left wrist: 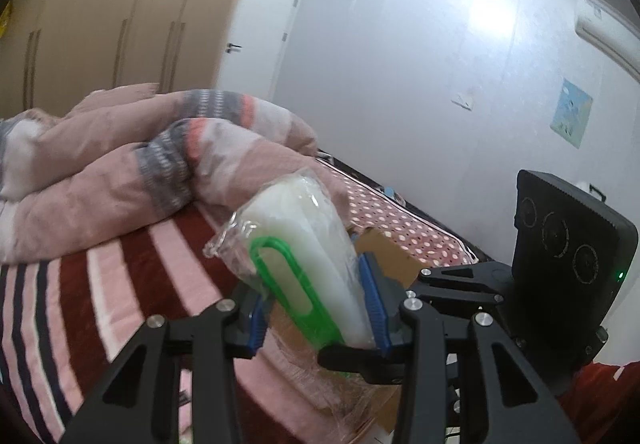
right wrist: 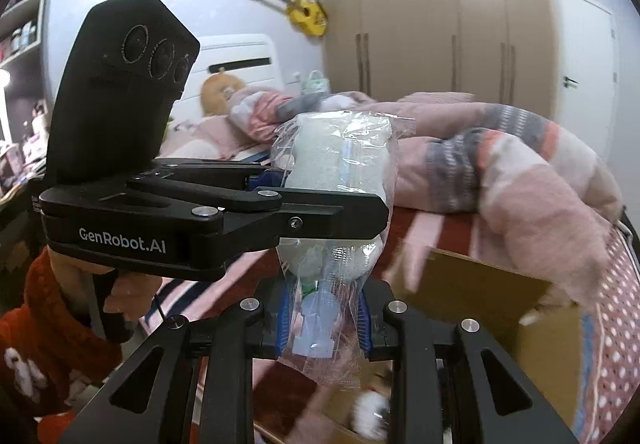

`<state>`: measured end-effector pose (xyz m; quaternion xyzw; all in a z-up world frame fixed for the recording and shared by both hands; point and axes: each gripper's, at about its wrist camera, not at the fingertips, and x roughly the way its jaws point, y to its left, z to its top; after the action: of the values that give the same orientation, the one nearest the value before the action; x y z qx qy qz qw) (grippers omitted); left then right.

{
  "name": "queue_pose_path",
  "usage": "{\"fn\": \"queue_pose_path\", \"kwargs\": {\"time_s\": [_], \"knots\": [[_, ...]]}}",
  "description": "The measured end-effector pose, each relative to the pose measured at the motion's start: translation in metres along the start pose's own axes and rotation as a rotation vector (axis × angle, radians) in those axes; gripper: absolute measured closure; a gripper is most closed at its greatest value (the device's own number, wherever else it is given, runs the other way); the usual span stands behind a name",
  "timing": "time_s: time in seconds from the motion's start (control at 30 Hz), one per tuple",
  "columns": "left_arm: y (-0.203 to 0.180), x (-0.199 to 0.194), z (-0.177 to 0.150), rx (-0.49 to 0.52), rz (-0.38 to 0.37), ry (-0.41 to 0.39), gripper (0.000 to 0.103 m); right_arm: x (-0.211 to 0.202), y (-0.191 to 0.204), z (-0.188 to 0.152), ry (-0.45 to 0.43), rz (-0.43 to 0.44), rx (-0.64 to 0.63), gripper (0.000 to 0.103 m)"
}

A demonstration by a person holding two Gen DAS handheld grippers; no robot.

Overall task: Organize soft objects
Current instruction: 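Lower the clear bag into the cardboard box and open both tools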

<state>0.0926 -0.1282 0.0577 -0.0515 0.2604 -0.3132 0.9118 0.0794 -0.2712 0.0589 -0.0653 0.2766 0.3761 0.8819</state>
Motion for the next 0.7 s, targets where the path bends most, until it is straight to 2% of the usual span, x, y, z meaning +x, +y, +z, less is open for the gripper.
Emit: {"fn": "queue_pose_path", "kwargs": {"time_s": [0.17, 0.43, 0.53, 0.6, 0.63, 0.7], "knots": [[-0.03, 0.049, 0.005, 0.053, -0.021, 0.068, 0.064, -0.017, -0.04, -0.022, 0.009, -0.051, 0.043, 0.08], [-0.048, 0.107, -0.011, 0.103, 0.003, 0.195, 0.062, -0.003, -0.07, -0.064, 0.091, -0.128, 0.053, 0.079], [-0.049, 0.119, -0.016, 0.117, 0.027, 0.23, 0.052, 0.004, -0.073, -0.073, 0.118, -0.147, 0.055, 0.078], [-0.049, 0.123, -0.018, 0.13, 0.054, 0.237, 0.036, 0.006, -0.073, -0.077, 0.138, -0.164, 0.048, 0.074], [-0.048, 0.124, -0.018, 0.134, 0.065, 0.236, 0.034, 0.01, -0.075, -0.079, 0.151, -0.176, 0.046, 0.071], [-0.048, 0.121, -0.018, 0.135, 0.075, 0.227, 0.028, 0.014, -0.076, -0.082, 0.175, -0.19, 0.05, 0.056]]}}
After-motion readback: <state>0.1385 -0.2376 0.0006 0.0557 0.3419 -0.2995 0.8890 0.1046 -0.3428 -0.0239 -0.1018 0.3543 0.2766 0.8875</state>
